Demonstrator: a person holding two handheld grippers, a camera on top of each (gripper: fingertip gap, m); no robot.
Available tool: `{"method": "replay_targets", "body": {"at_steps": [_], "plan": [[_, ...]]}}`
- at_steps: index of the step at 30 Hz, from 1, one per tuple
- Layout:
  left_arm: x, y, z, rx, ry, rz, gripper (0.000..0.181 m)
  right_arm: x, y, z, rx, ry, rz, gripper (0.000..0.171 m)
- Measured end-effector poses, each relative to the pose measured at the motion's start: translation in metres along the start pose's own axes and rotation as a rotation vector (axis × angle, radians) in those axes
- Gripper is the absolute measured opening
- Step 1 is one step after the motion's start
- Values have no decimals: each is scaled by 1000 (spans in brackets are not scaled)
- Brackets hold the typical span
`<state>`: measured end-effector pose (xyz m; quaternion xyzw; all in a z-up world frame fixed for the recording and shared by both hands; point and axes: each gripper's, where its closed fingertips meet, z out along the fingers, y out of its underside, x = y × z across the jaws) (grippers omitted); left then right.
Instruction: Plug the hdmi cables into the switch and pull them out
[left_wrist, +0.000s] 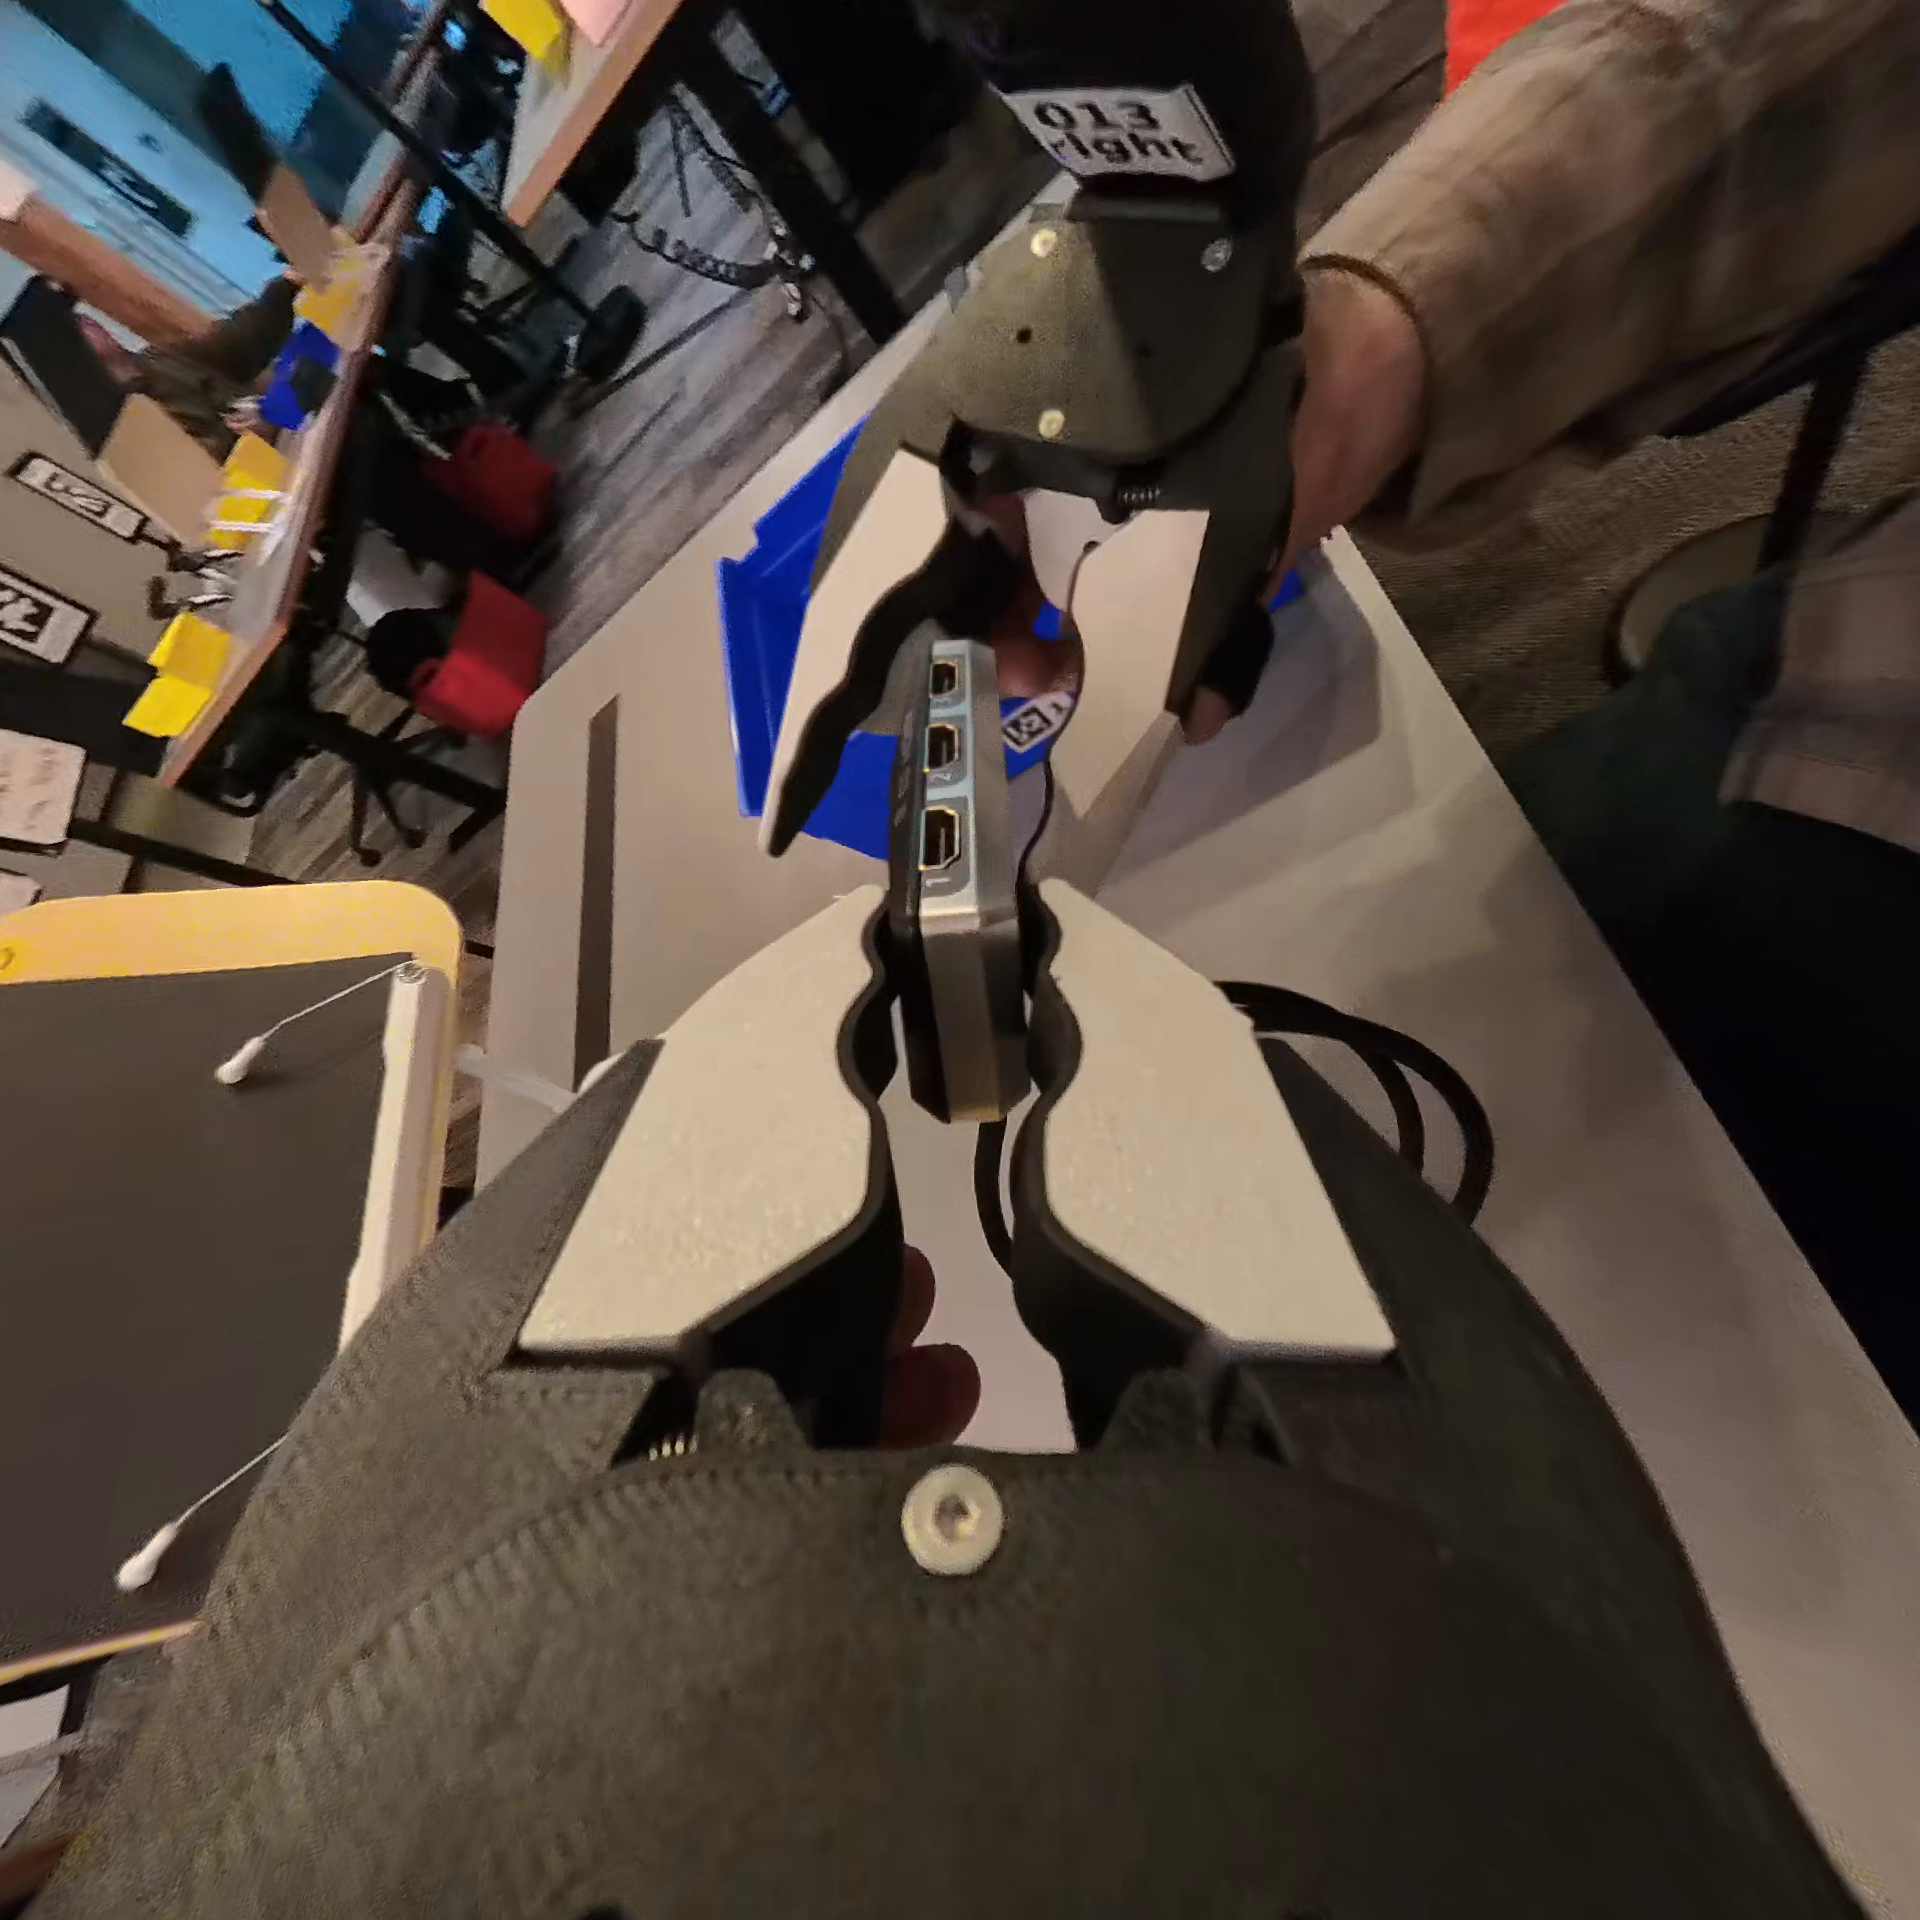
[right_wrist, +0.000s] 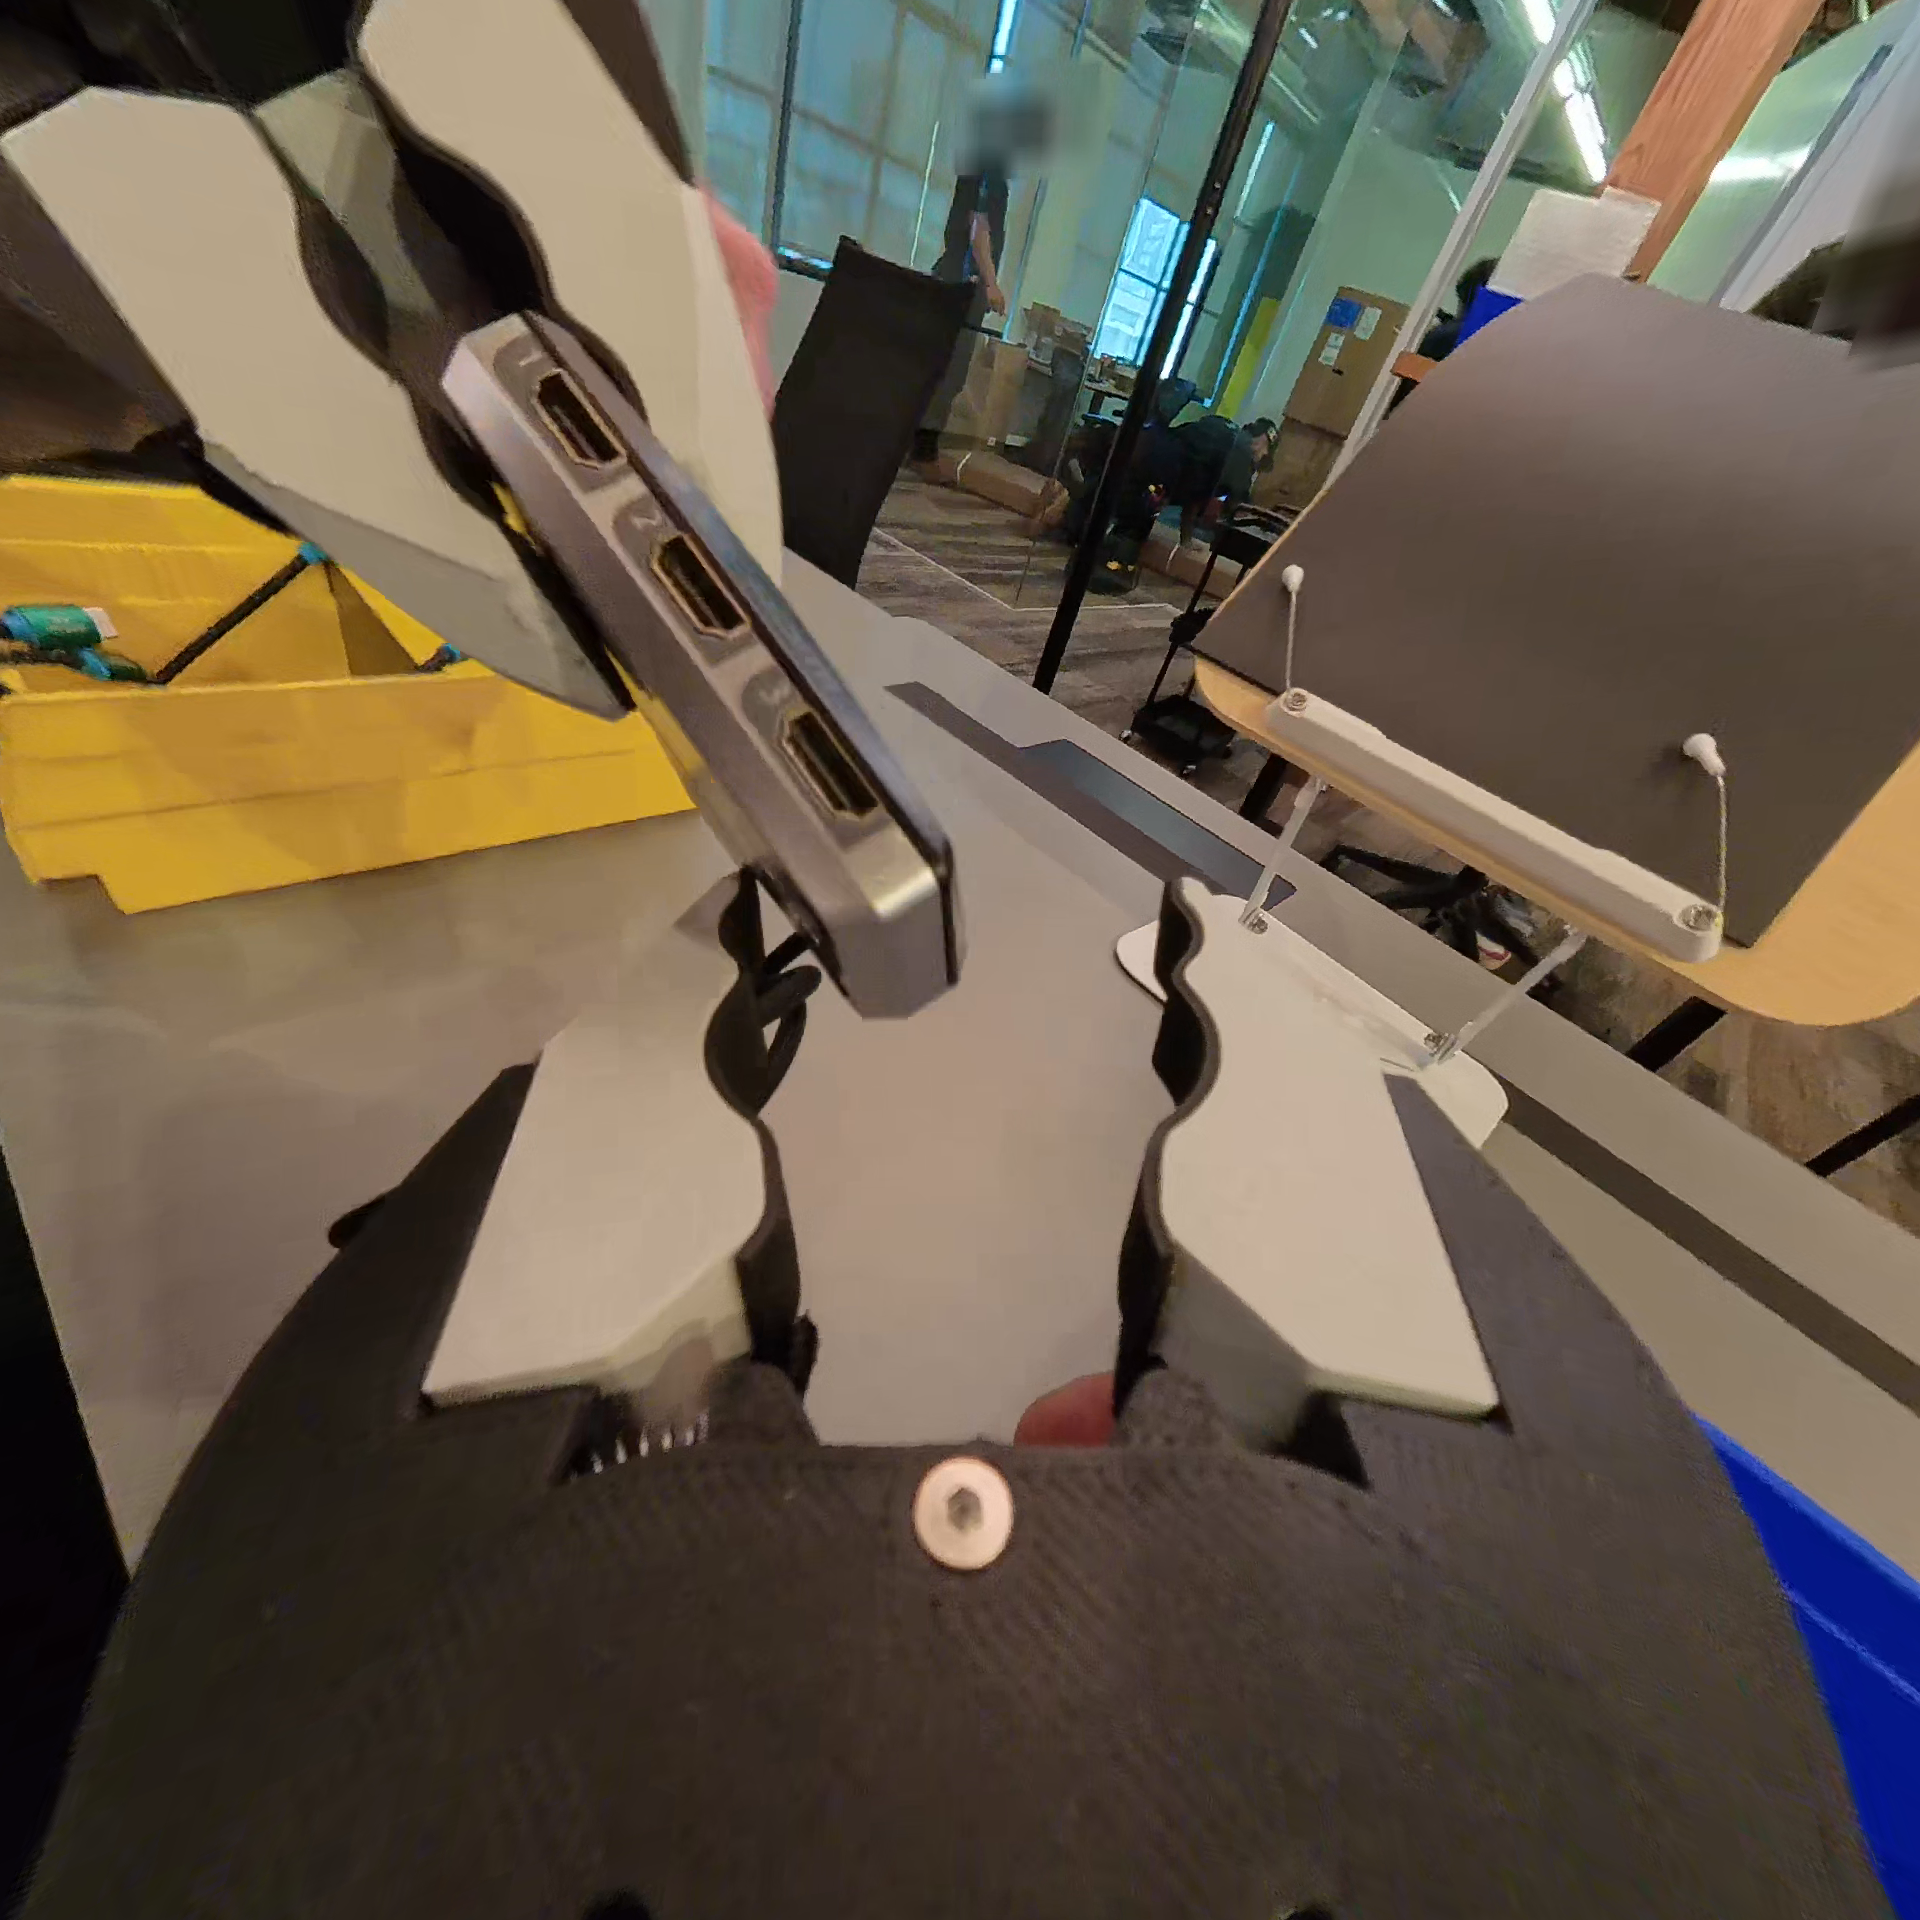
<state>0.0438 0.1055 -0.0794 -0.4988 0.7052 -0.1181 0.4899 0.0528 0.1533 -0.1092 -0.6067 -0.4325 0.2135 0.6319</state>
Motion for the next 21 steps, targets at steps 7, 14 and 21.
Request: {"method": "replay_targets", "body": {"at_steps": [7, 14, 21], "plan": [[12, 5, 4, 3, 115, 9, 20, -31, 1, 0, 39, -135, -126, 54], [23, -2, 13, 41, 168, 17, 20, -44, 1, -2, 66, -201, -137, 33], [25, 5, 19, 25, 177, 21, 21, -44, 10, -3, 23, -204, -186, 20]]}}
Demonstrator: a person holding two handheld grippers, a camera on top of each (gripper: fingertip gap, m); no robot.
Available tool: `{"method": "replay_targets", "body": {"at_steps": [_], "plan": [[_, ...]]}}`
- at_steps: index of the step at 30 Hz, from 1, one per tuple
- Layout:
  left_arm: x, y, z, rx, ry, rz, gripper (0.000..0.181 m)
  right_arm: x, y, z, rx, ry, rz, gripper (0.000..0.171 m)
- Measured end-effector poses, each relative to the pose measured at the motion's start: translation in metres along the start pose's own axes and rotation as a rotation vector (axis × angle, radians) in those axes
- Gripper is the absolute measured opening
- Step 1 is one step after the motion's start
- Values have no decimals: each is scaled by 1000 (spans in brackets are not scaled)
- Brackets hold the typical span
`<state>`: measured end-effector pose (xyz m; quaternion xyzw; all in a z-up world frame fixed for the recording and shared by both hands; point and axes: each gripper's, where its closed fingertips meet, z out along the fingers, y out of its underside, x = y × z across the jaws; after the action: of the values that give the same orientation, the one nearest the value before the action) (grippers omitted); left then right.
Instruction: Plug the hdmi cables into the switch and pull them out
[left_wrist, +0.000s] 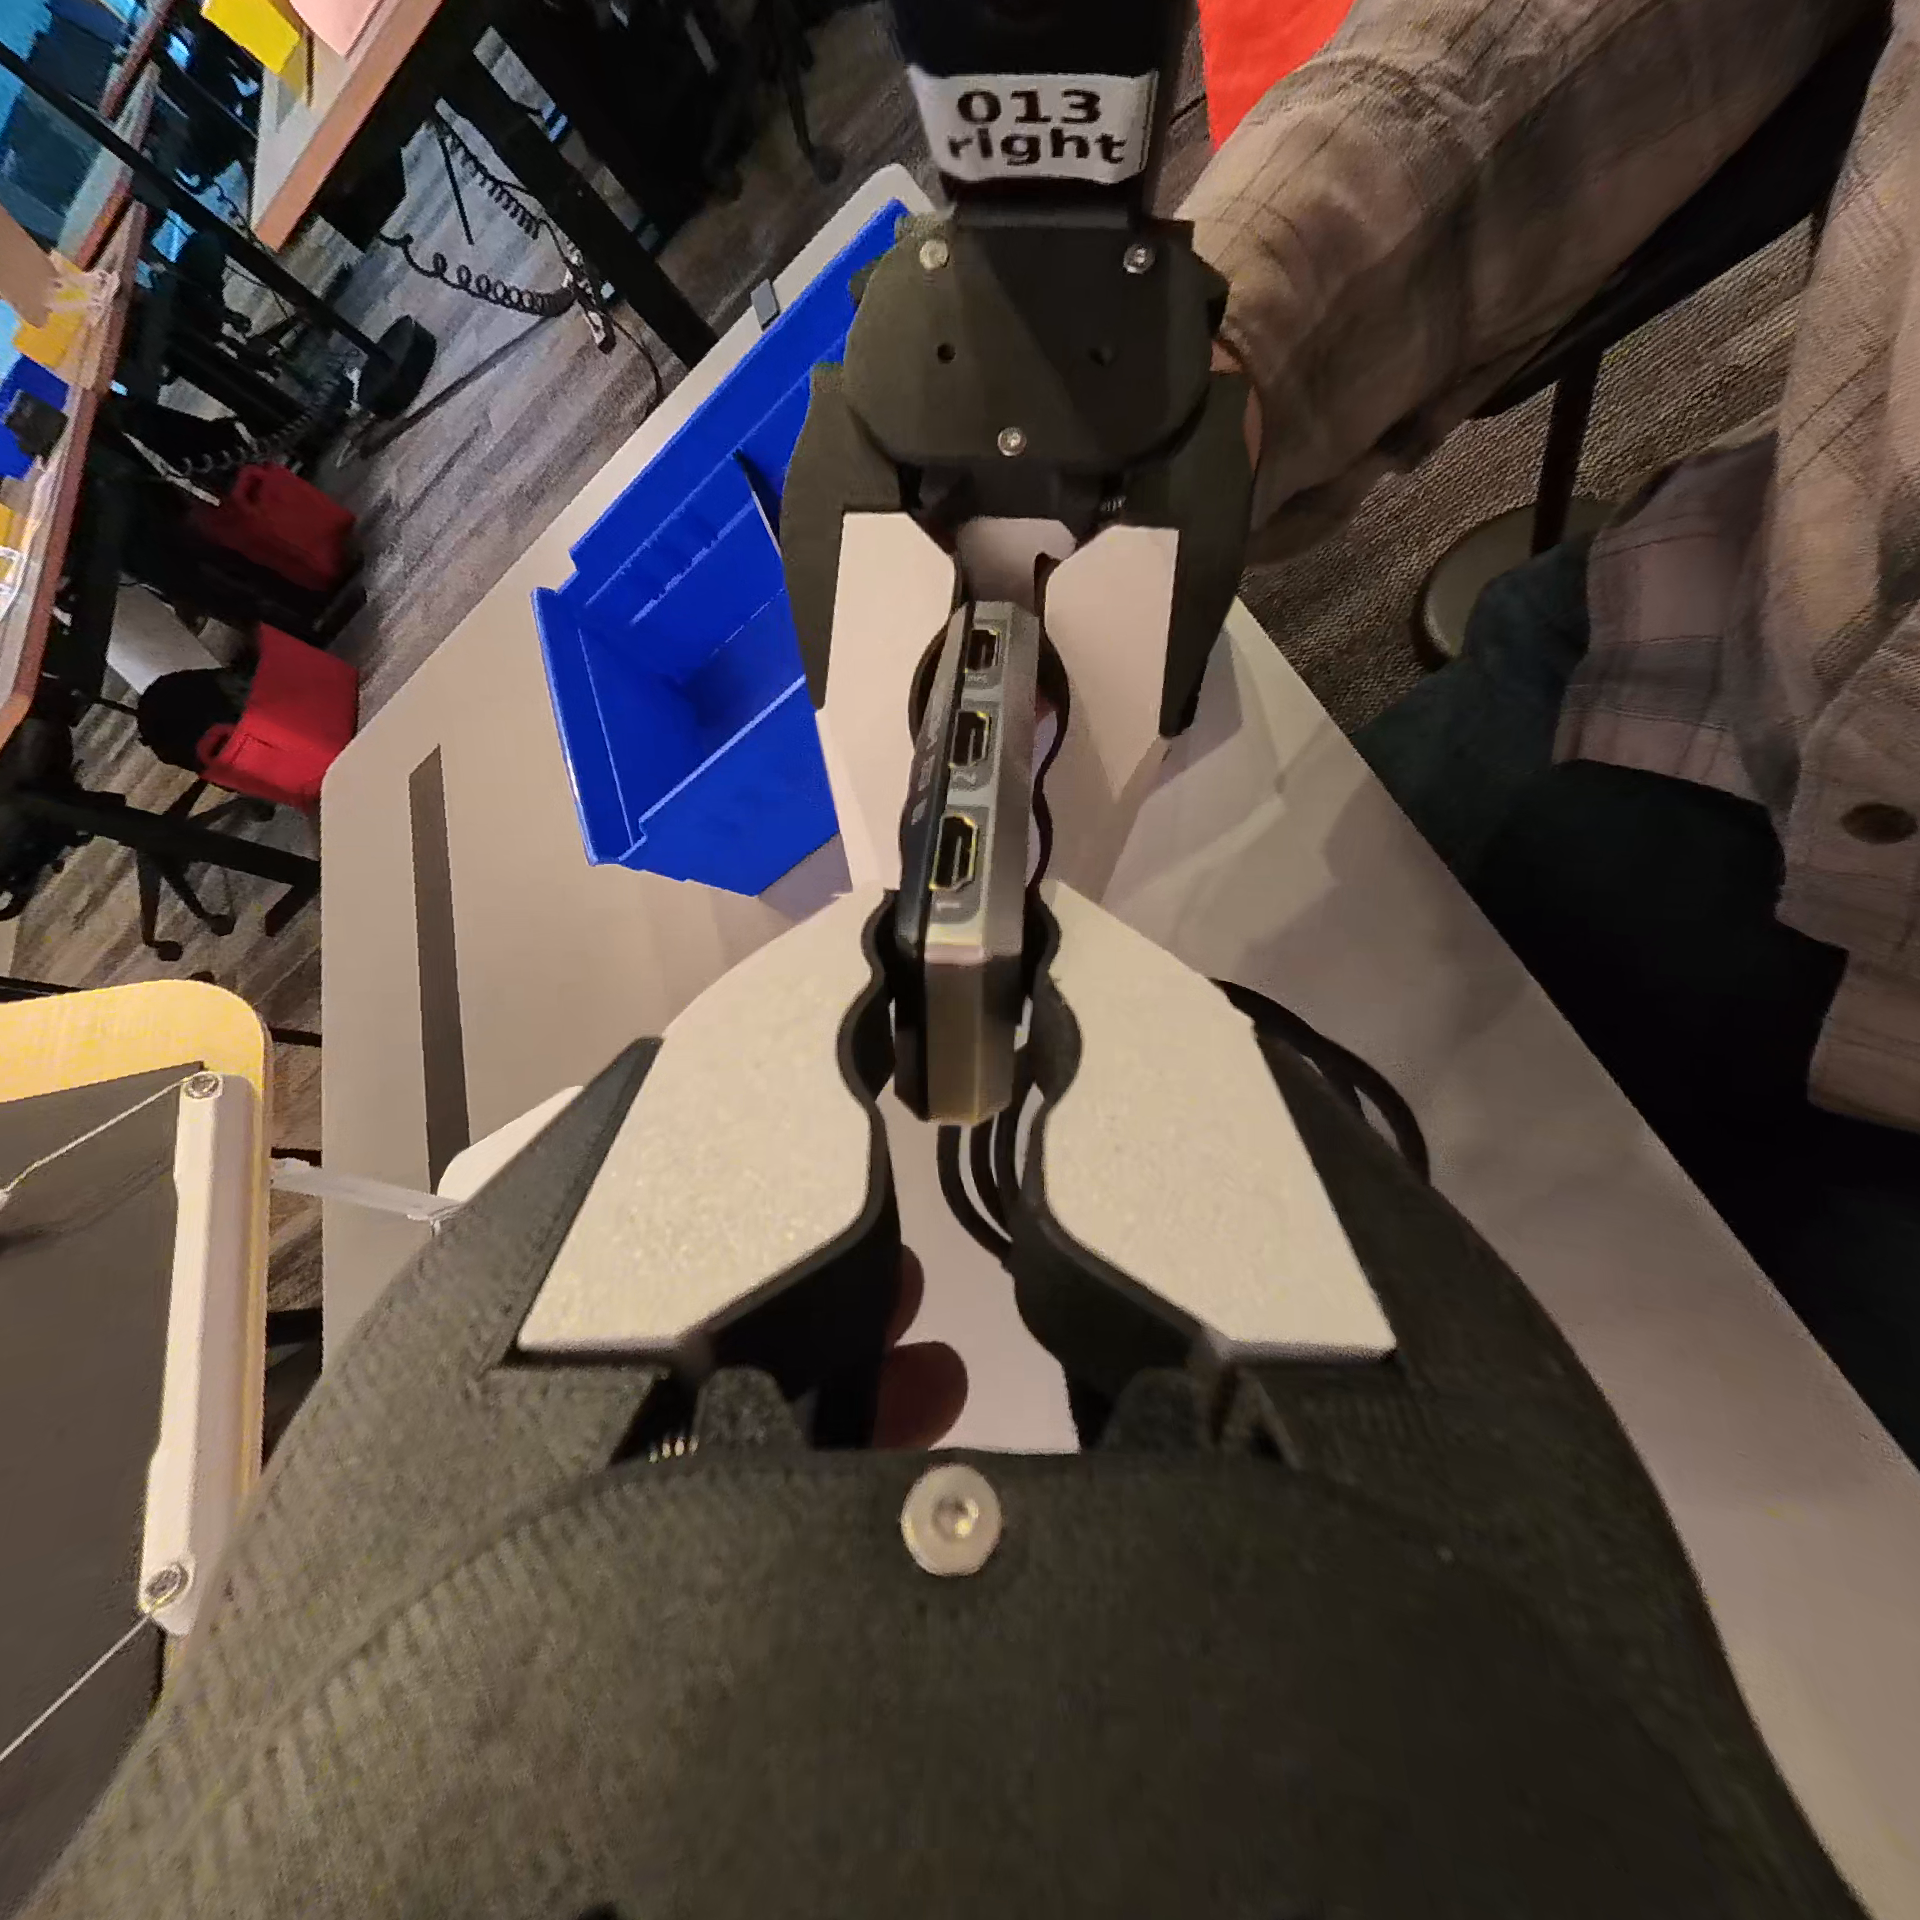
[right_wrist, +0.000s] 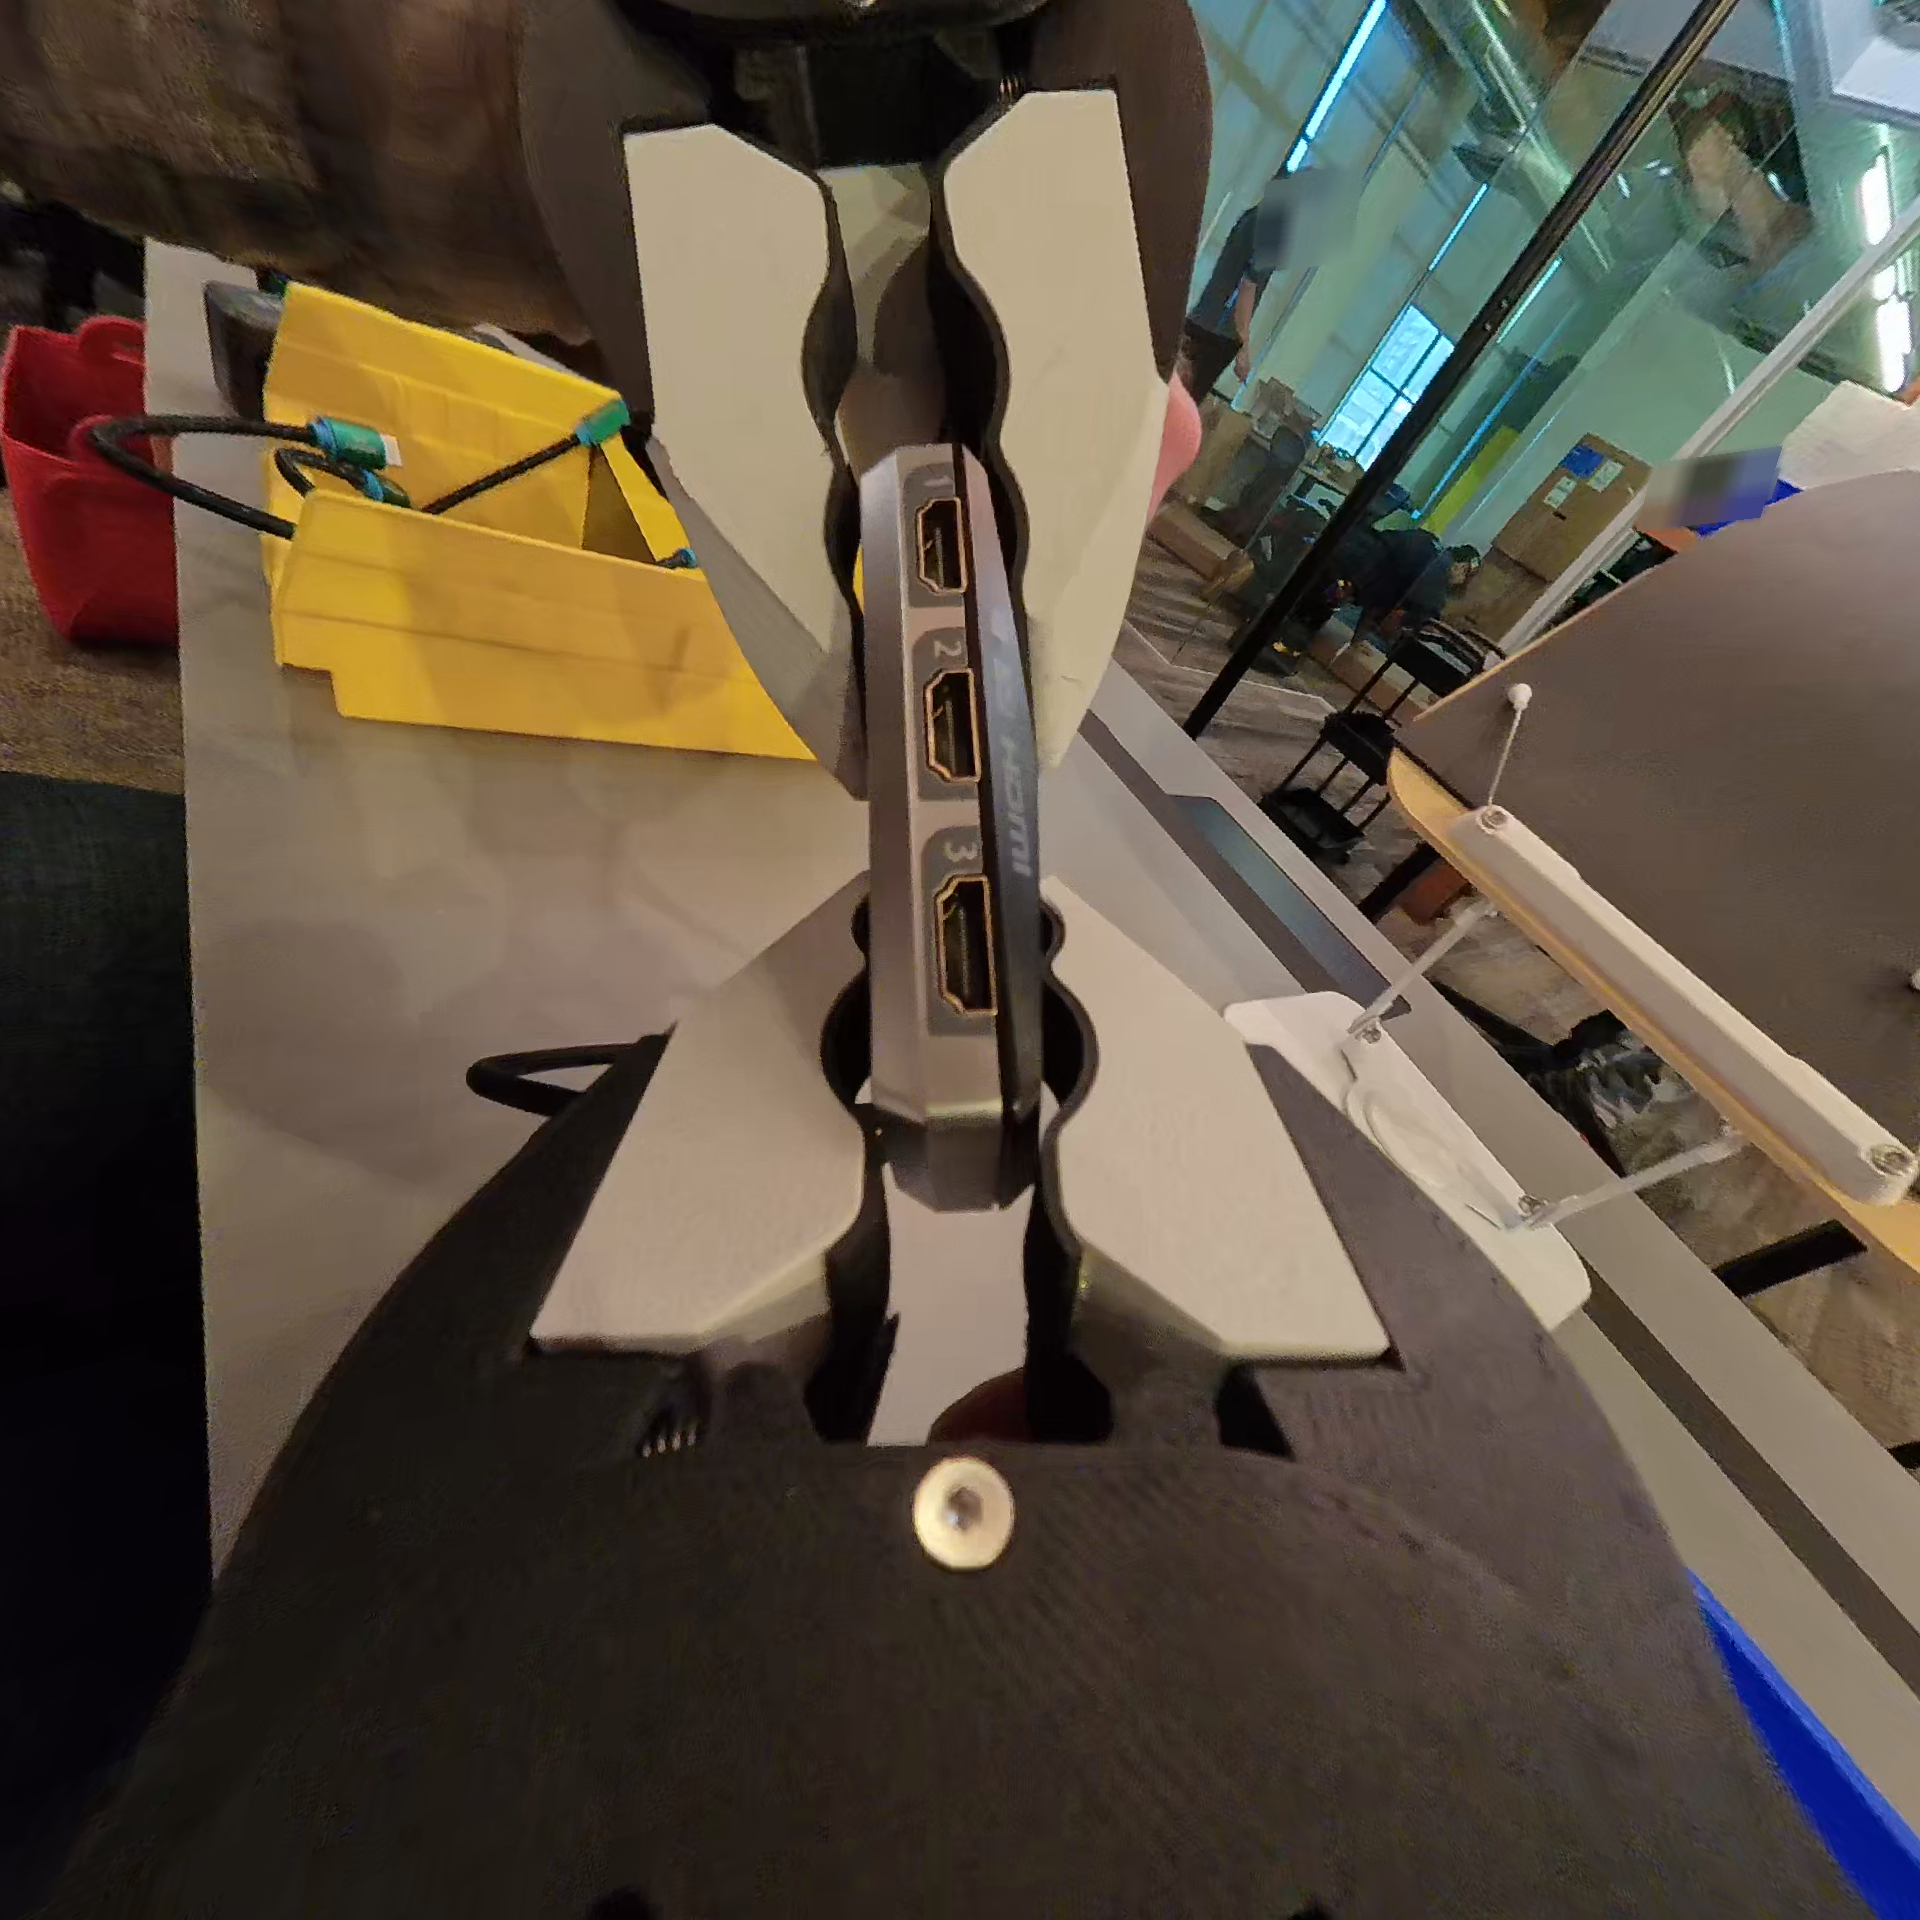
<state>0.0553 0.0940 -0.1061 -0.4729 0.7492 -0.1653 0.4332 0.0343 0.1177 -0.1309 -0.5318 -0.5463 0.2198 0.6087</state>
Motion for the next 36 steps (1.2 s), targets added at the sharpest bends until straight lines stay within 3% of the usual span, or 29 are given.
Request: {"method": "replay_targets", "body": {"at_steps": [6, 10, 14, 21, 26, 31, 34, 36], "plan": [[-6, 8, 4, -34, -49, 3, 23, 5, 9, 1, -47, 28, 5, 20], [-11, 7, 1, -49, -107, 1, 43, 10, 18, 2, -102, 53, 2, 21], [-17, 13, 2, -178, -211, 138, 51, 14, 29, 3, -183, 87, -29, 19], [-19, 39, 20, -477, -319, 394, 39, 17, 34, 5, -300, 162, -147, 19], [-14, 44, 24, -477, -320, 439, 25, 21, 36, 3, -320, 195, -217, 21], [-13, 49, 18, -458, -350, 550, 21, 8, 30, 3, -277, 84, -238, 38], [-8, 53, 16, -458, -320, 620, 21, -1, 30, 1, -301, -10, -255, 64], [-7, 55, 14, -462, -306, 659, 21, -3, 25, -2, -295, -53, -273, 69]]}}
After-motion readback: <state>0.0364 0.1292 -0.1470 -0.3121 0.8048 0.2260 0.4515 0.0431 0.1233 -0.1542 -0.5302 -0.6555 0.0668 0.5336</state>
